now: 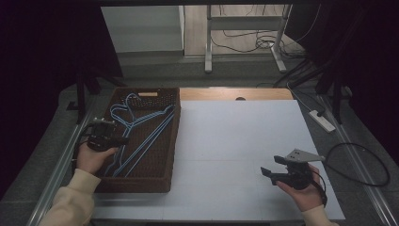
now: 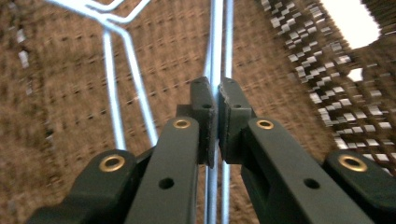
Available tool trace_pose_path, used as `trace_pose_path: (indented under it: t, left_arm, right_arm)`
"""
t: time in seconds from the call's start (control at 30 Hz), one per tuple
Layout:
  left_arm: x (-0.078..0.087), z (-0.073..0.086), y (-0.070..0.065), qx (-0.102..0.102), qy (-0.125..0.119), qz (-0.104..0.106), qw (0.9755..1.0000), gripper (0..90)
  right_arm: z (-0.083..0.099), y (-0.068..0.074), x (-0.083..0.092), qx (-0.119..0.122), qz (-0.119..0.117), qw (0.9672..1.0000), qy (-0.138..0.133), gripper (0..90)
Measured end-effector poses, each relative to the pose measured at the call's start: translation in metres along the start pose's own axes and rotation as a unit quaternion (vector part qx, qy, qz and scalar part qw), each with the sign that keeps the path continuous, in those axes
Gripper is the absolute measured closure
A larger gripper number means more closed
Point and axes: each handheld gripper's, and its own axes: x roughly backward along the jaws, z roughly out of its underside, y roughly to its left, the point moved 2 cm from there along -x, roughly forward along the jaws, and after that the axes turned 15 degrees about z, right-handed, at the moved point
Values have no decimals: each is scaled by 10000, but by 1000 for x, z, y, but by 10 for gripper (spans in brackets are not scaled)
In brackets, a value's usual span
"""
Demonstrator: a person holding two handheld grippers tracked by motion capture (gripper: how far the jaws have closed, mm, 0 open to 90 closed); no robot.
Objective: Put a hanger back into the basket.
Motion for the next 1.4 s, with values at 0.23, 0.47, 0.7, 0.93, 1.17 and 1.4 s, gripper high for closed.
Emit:
trace_pose_path:
  t: [0.23,0.47,0.7,0.93,1.17,1.4]
  left_arm:
    - [-5,-2,8,147,315,-339,9988,818]
    - [-2,-5,9,93,104,-601,9981,615]
    - [11,-6,-8,-379,-499,-214,9978,468]
    - [29,-7,-29,-712,-971,253,9924,416]
    - [39,-4,-54,-1027,-1238,519,9856,378]
    - [33,5,-78,-1296,-1327,768,9796,358]
  right_arm:
    - [0,1,-1,14,-14,10000,27,282]
    - [0,1,-1,19,-27,10000,35,281]
    - [0,1,-2,28,-35,10000,51,280]
    - [0,0,-3,20,-60,10000,31,280]
    - [-1,1,-4,57,-110,9999,25,280]
    - [0,-1,-1,3,-66,10000,-1,280]
